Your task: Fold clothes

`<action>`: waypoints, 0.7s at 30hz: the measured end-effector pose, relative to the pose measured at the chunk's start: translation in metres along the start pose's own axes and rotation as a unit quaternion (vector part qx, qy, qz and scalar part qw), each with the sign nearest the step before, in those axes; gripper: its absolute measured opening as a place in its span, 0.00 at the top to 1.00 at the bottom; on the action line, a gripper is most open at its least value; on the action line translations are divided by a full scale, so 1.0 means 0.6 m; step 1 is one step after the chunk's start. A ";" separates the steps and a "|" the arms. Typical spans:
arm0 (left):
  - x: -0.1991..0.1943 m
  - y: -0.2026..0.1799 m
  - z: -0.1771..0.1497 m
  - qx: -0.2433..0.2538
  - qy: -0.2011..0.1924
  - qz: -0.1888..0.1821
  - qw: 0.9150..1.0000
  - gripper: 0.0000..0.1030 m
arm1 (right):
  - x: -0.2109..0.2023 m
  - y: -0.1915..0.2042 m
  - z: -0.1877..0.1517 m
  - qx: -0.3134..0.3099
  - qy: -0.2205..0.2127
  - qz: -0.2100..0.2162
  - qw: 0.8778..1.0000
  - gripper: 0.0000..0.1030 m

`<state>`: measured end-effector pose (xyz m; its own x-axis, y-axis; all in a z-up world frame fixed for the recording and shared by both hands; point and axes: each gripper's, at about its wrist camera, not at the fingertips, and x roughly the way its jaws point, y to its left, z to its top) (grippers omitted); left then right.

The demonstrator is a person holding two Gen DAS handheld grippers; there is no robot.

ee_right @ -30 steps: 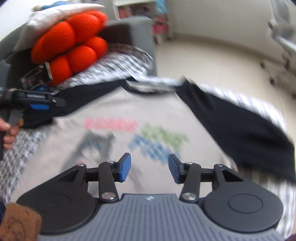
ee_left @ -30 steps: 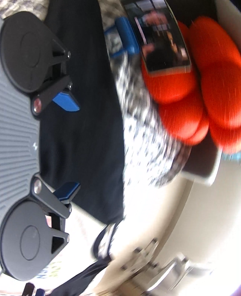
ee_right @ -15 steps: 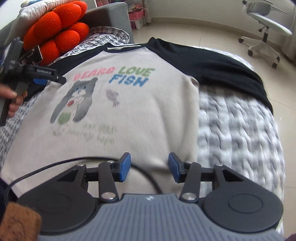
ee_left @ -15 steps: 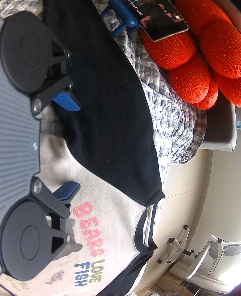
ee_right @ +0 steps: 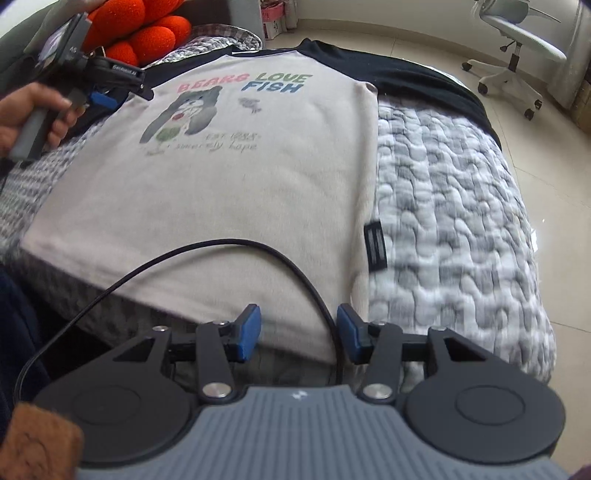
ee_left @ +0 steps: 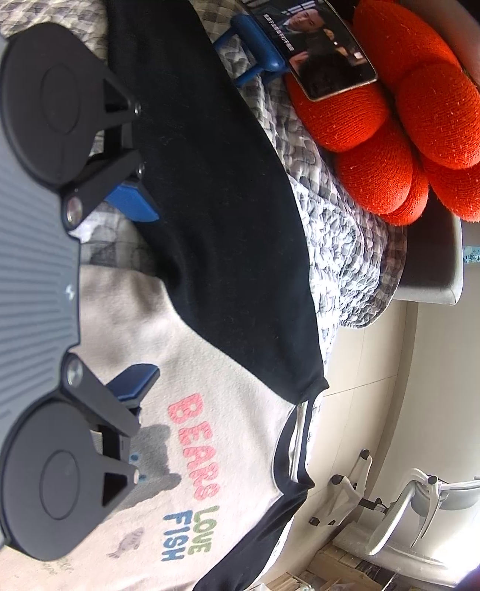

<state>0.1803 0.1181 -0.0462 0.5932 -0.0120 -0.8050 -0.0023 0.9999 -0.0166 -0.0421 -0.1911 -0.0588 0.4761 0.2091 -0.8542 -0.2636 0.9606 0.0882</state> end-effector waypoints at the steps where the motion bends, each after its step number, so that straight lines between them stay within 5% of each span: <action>1: -0.004 0.000 -0.002 0.001 -0.002 0.001 1.000 0.17 | -0.004 0.004 -0.008 -0.001 0.004 0.001 1.000 0.51; 7: -0.025 0.000 -0.015 0.004 -0.009 0.003 1.000 0.17 | -0.025 0.032 -0.063 -0.021 0.051 0.022 0.998 0.52; 13: -0.042 -0.014 -0.029 0.014 -0.018 0.006 1.000 0.17 | -0.079 0.019 -0.029 -0.020 -0.063 0.011 0.998 0.51; 18: -0.058 -0.021 -0.038 -0.005 -0.037 0.002 0.999 0.17 | -0.043 -0.020 0.036 -0.039 -0.138 -0.068 0.987 0.51; 21: -0.067 -0.032 -0.045 0.000 -0.055 0.029 0.998 0.17 | -0.014 -0.041 0.071 -0.044 -0.154 -0.081 0.984 0.54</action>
<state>0.1346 0.0991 -0.0295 0.6773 0.0470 -0.7342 -0.0398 0.9988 0.0273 -0.0039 -0.2087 -0.0321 0.7462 0.1136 -0.6560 -0.2290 0.9690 -0.0927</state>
